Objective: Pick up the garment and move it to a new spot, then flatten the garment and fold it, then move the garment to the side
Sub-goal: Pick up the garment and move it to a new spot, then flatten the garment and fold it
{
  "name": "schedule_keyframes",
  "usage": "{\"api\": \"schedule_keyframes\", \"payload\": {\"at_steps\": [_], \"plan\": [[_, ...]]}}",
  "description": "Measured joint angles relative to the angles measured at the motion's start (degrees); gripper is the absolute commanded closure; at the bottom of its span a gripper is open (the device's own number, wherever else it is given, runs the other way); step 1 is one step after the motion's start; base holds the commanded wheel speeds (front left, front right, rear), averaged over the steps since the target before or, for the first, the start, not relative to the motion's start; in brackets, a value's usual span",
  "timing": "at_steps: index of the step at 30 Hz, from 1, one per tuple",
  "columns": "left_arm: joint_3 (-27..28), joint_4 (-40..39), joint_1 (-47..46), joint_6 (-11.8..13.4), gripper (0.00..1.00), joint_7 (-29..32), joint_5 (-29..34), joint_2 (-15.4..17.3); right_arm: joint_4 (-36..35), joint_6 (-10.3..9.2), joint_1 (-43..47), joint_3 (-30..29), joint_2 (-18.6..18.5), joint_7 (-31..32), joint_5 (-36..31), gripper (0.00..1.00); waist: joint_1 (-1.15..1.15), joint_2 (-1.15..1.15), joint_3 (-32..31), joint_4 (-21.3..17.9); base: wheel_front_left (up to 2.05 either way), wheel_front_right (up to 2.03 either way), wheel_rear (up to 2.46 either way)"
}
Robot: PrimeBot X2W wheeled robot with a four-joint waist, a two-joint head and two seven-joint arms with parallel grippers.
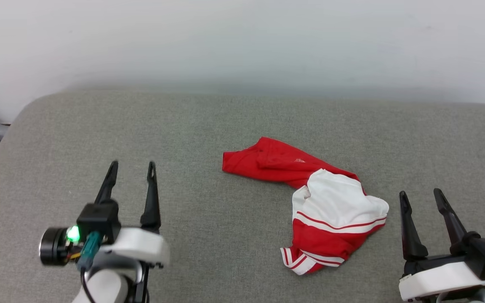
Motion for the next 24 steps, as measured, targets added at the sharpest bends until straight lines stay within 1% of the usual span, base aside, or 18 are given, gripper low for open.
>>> {"api": "schedule_keyframes", "payload": {"at_steps": [5, 12, 16, 17, 18, 21, 24], "plan": [[4.8, -1.7, 7.3, -1.0, 0.00, 0.0, 4.1, -2.1, 0.4, 0.00, 0.9, 0.3, 0.0, 0.0, 0.5, 0.00, 0.00, 0.00, -1.2, -0.2, 0.00, 0.00, 0.00], [10.1, -2.3, 13.9, -4.0, 0.00, 0.0, 8.6, -5.7, 1.2, 0.00, 1.9, 0.6, 0.0, 0.0, 1.1, 0.00, 0.00, 0.00, -2.1, -0.7, 0.00, 0.00, 0.00], [12.5, -2.4, 16.3, -5.6, 0.00, 0.0, 10.8, -7.5, 1.7, 0.00, 2.4, 0.7, 0.0, 0.0, 1.2, 0.00, 0.00, 0.00, -2.6, -1.0, 0.00, 0.00, 0.00], [13.6, -2.3, 17.1, -6.5, 0.00, 0.0, 11.6, -8.3, 2.0, 0.00, 2.6, 0.6, 0.0, 0.0, 1.3, 0.00, 0.00, 0.00, -2.8, -1.0, 0.00, 0.00, 0.00], [13.6, -2.3, 17.1, -6.5, 0.00, 0.0, 11.6, -8.3, 2.0, 0.00, 2.6, 0.6, 0.0, 0.0, 1.3, 0.00, 0.00, 0.00, -2.8, -1.0, 0.00, 0.00, 0.00], [16.1, -2.2, 18.2, -8.1, 0.00, 0.0, 13.4, -9.4, 2.4, 0.00, 3.2, 0.6, 0.0, 0.0, 1.5, 0.00, 0.00, 0.00, -3.1, -1.2, 0.00, 0.00, 0.00], [16.5, -2.5, 19.2, -8.6, 0.00, 0.0, 14.6, -10.3, 2.6, 0.00, 3.3, 0.6, 0.0, 0.0, 1.5, 0.00, 0.00, 0.00, -3.3, -1.3, 0.00, 0.00, 0.00]]}}
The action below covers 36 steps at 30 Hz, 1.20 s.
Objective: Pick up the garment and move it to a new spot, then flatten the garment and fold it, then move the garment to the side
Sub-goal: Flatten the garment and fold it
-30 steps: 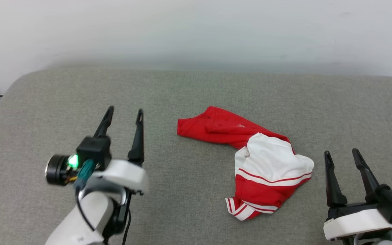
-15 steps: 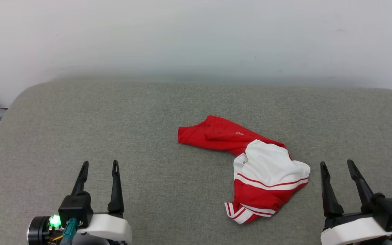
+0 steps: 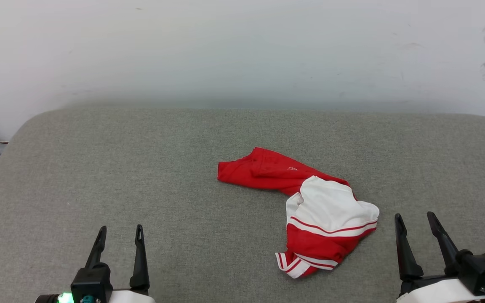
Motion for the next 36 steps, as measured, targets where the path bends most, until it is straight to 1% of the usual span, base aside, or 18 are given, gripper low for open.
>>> {"api": "schedule_keyframes", "payload": {"at_steps": [5, 12, 23, 29, 31, 32, 36], "plan": [[1.8, 0.1, 0.7, -2.1, 0.00, 0.0, 1.5, -0.9, 0.5, 0.00, 0.3, 0.1, 0.0, 0.0, 0.1, 0.00, 0.00, 0.00, -0.1, 0.1, 0.00, 0.00, 0.00], [3.7, 0.1, 1.6, -4.0, 0.00, 0.0, 3.5, -2.5, 0.9, 0.00, 0.3, 0.4, 0.0, 0.0, 0.5, 0.00, 0.00, 0.00, -0.3, 0.2, 0.00, 0.00, 0.00], [5.5, 0.2, 1.6, -5.8, 0.00, 0.0, 5.5, -4.2, 0.8, 0.00, 0.0, 0.0, 0.0, 0.0, 0.0, 0.00, 0.00, 0.00, -0.2, 0.4, 0.00, 0.00, 0.00], [5.8, 0.2, 1.4, -6.5, 0.00, 0.0, 6.1, -4.9, -1.5, 0.00, -5.6, 0.0, -0.1, 0.0, -3.4, 0.00, 0.01, 0.00, 0.4, 0.9, 0.00, 0.00, 0.00], [5.9, 0.2, 1.1, -6.9, 0.00, 0.0, 6.3, -5.0, -2.0, 0.00, -8.5, 0.9, -1.1, 0.0, -3.5, 0.00, 0.01, 0.00, 0.7, 1.2, 0.00, 0.00, 0.00], [5.9, 0.2, 0.9, -7.0, 0.00, 0.0, 6.5, -5.2, -2.0, 0.00, -10.1, 1.6, -2.3, 0.0, -3.4, 0.00, 0.01, 0.00, 0.9, 1.4, 0.00, 0.00, 0.00], [6.3, 0.0, 0.6, -7.3, 0.00, 0.0, 6.6, -5.6, 0.7, 0.00, -17.1, 6.6, -8.1, 0.2, -1.5, 0.00, 0.01, 0.00, 1.8, 1.9, 0.00, 0.00, 0.00]]}}
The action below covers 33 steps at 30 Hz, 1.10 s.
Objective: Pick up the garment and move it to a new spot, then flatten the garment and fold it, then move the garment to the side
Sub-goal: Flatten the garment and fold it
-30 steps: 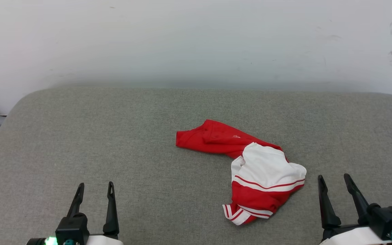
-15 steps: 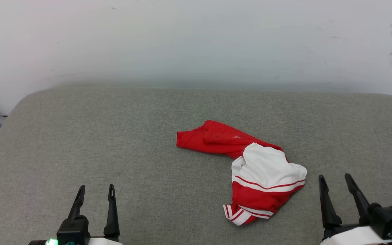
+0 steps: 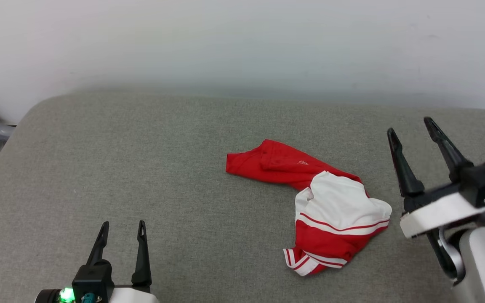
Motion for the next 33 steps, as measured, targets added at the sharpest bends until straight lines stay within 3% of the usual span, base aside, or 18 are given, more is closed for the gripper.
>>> {"api": "schedule_keyframes", "payload": {"at_steps": [4, 13, 17, 26, 32, 33], "plan": [[0.3, -0.2, -0.9, -0.3, 0.00, 0.0, 0.1, -0.4, 2.5, 0.01, -7.1, 7.5, -6.2, 8.3, 5.7, 0.00, 0.00, 0.00, 1.6, 0.5, 0.00, 0.00, 0.00], [0.4, -0.4, -4.2, -1.2, 0.00, 0.0, 0.4, -1.2, 4.1, 0.01, -16.2, 28.4, -21.1, 33.9, 24.1, 0.00, 0.01, 0.00, 5.9, 2.3, 0.00, 0.00, 0.00], [0.3, -0.4, -5.6, -1.3, 0.00, 0.0, 0.4, -1.6, 4.1, 0.01, -19.5, 36.3, -26.5, 41.2, 30.1, 0.00, 0.01, 0.00, 8.0, 3.2, 0.00, 0.00, 0.00], [-0.7, -0.5, -9.0, -1.5, 0.00, 0.0, 0.1, -2.4, 9.2, 0.00, -25.7, 48.5, -29.4, 47.2, 35.3, 0.00, 0.00, 0.00, 13.5, 6.0, 0.00, 0.00, 0.00], [-1.3, 0.1, -9.9, -1.2, 0.00, 0.0, -0.6, -2.6, 13.0, 0.00, -28.7, 54.4, -30.0, 45.6, 37.3, 0.00, -0.01, 0.00, 16.2, 8.0, 0.00, 0.00, 0.00], [-1.3, 0.1, -10.0, -1.1, 0.00, 0.0, -0.6, -2.6, 13.2, -0.01, -29.0, 55.1, -29.9, 44.6, 38.0, 0.08, -0.01, 0.00, 16.3, 8.2, 0.00, 0.00, 0.00]]}}
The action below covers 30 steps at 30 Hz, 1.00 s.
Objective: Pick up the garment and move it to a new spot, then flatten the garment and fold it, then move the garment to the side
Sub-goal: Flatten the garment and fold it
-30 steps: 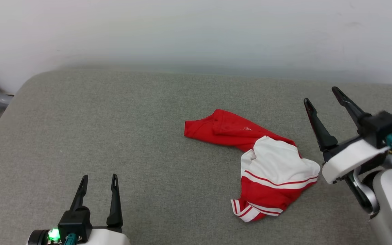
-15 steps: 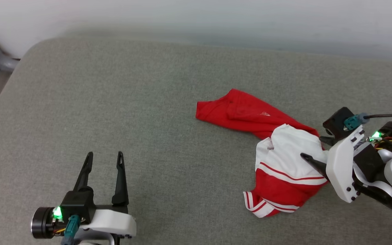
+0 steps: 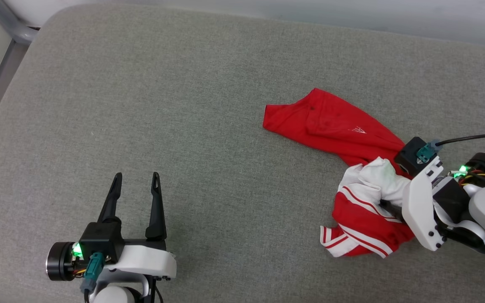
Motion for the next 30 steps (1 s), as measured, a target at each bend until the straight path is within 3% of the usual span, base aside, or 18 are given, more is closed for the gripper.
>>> {"api": "schedule_keyframes", "payload": {"at_steps": [1, 8, 17, 30], "plan": [[0.1, 0.1, 0.0, 0.1, 0.00, 0.0, 0.0, 0.0, 0.3, 0.00, -0.5, 0.5, 0.1, -0.8, 0.6, 1.00, 0.00, 0.00, 0.0, 0.0, 0.00, 0.00, 0.00], [0.5, 0.9, -0.1, 0.1, 0.00, 0.0, 0.2, 0.0, 0.8, 0.01, -3.2, 2.7, 2.4, -8.2, 4.2, 1.00, 0.01, 0.00, -2.1, -0.6, 0.00, 0.00, 0.00], [0.7, 1.1, 0.4, -0.2, 0.00, 0.0, 0.6, -0.1, 1.6, 0.01, -11.5, -0.8, 8.4, -17.6, 7.1, 1.00, 0.01, 0.00, -5.0, 0.2, 0.00, 0.00, 0.00], [1.6, 0.8, 0.9, -0.4, 0.00, 0.0, 0.8, -0.1, 17.6, 0.01, -21.1, -7.9, 17.4, -33.8, -1.1, 1.00, 0.01, 0.00, -5.4, 2.1, 0.00, 0.00, 0.00]]}}
